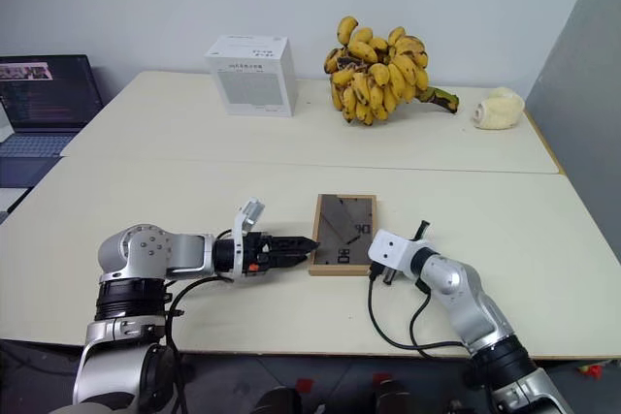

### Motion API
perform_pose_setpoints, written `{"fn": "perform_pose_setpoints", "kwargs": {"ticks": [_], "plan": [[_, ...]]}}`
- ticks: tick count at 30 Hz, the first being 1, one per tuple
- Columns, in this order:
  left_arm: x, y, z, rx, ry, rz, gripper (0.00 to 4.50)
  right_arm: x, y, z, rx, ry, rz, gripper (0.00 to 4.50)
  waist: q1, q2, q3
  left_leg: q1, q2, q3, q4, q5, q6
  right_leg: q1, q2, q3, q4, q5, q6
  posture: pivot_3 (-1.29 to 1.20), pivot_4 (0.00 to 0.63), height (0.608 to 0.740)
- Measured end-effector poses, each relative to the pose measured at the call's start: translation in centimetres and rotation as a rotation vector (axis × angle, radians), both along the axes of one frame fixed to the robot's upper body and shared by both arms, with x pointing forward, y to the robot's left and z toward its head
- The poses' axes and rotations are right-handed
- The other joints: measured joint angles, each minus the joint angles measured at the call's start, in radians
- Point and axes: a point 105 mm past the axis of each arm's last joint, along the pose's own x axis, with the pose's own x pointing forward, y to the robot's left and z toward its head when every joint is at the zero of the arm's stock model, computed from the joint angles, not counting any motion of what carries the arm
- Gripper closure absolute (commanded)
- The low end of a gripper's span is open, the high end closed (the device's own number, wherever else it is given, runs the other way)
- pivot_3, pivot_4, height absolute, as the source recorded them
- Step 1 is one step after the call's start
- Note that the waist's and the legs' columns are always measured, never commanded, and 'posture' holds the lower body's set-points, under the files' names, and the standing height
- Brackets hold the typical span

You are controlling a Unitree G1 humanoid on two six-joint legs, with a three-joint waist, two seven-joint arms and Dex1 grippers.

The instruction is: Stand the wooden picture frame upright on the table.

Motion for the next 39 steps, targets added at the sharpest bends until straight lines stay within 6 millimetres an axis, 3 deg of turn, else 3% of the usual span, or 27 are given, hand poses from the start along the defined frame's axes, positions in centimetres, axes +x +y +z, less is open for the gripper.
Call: {"fn": "perform_pose_setpoints", "kwargs": {"ticks": [11,22,36,39], "plan": [[0.6,-0.8,0.1,-0.025,0.004,0.012,0.3,0.4,2.7,0.4,0.05,0.018,0.011,4.5,0.002,0.0,0.0,-0.001,0.0,0.0,0.0,0.0,0.0,0.0,0.0,0.0,-0.001,0.0,0.0,0.0,0.15,0.74],[0.5,-0.6,0.2,-0.026,0.016,0.011,0.3,0.7,2.7,0.4,0.048,0.013,0.006,4.5,0.001,0.0,0.0,-0.001,0.0,0.0,-0.001,0.0,0.0,-0.001,0.0,0.0,-0.001,0.0,0.0,0.0,0.15,0.74],[0.4,-0.4,0.3,-0.05,0.047,-0.007,3.09,1.4,1.7,0.6,0.011,-0.015,0.009,4.5,0.002,-0.001,0.002,-0.002,0.0,0.0,-0.001,0.0,0.0,-0.001,0.0,0.0,-0.004,0.0,0.0,0.0,0.15,0.74],[0.4,-0.6,0.7,-0.06,0.04,-0.016,3.2,1.4,1.8,0.6,0.013,-0.016,0.007,4.5,0.001,-0.001,0.002,-0.002,0.0,0.0,-0.001,0.0,0.0,-0.001,0.0,0.0,-0.004,0.0,0.0,0.0,0.15,0.74]]}}
